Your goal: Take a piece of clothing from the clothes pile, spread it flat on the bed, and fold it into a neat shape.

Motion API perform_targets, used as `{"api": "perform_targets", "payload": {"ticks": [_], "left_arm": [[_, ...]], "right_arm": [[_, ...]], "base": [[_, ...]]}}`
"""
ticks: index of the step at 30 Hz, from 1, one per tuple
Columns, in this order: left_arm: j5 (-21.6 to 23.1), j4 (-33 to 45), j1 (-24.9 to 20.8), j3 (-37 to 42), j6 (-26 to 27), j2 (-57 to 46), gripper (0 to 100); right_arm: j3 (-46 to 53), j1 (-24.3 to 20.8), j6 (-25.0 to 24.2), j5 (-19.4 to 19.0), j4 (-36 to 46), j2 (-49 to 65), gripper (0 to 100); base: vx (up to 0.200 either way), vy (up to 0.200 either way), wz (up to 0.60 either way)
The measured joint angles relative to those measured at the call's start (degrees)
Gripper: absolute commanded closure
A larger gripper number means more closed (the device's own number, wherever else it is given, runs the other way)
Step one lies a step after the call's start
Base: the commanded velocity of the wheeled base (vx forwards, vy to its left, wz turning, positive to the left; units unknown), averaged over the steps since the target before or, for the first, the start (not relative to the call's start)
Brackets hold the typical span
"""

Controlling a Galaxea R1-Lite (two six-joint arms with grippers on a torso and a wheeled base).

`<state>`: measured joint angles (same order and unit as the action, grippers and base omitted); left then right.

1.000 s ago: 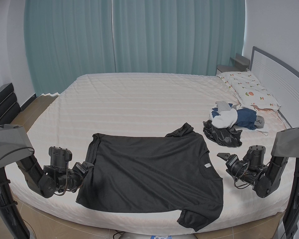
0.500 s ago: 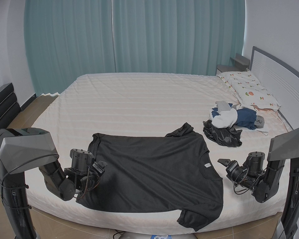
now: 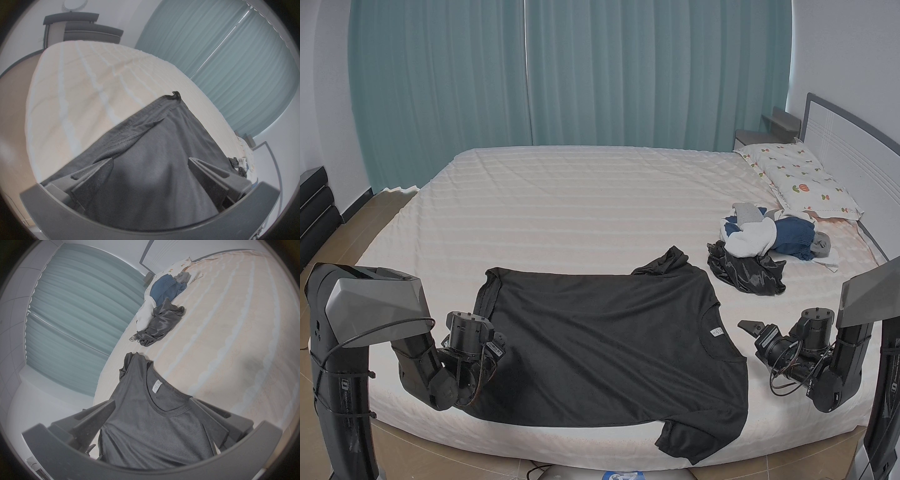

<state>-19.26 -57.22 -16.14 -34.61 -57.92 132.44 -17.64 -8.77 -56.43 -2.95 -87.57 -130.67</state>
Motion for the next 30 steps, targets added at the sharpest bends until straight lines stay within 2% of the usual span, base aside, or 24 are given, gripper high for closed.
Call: {"api": "perform_targets", "payload": {"ticks": [3,6,13,19,23,27,30], "left_arm": [[-2.63,-0.09,1.18,0.84,0.63,0.24,0],[-3.36,-0.12,3.08,2.26,1.32,0.28,0],[-3.45,-0.12,7.94,4.82,1.76,-0.22,0],[-2.19,-0.09,9.75,5.80,1.58,-1.82,0],[3.88,-0.11,10.54,7.33,1.49,-4.29,0],[12.34,-0.09,11.65,10.08,1.60,-7.25,0],[20.54,-0.06,13.14,12.37,3.58,-9.45,0]], "right_arm": [[0.20,0.00,0.07,0.22,-0.02,0.10,0],[0.33,-0.05,0.16,0.28,-0.05,0.27,0],[0.78,-0.44,0.27,0.39,-0.05,0.77,0],[1.30,-0.60,0.46,0.50,-0.05,0.99,0],[1.90,-0.62,1.61,0.63,-0.05,1.01,0],[2.71,-0.62,3.04,0.66,-0.02,0.96,0],[3.54,-0.62,4.21,0.68,0.00,0.79,0]], "base": [[0.000,0.000,0.00],[0.000,0.000,0.00],[0.000,0.000,0.00],[0.000,0.000,0.00],[0.000,0.000,0.00],[0.000,0.000,0.00],[0.000,0.000,0.00]]}}
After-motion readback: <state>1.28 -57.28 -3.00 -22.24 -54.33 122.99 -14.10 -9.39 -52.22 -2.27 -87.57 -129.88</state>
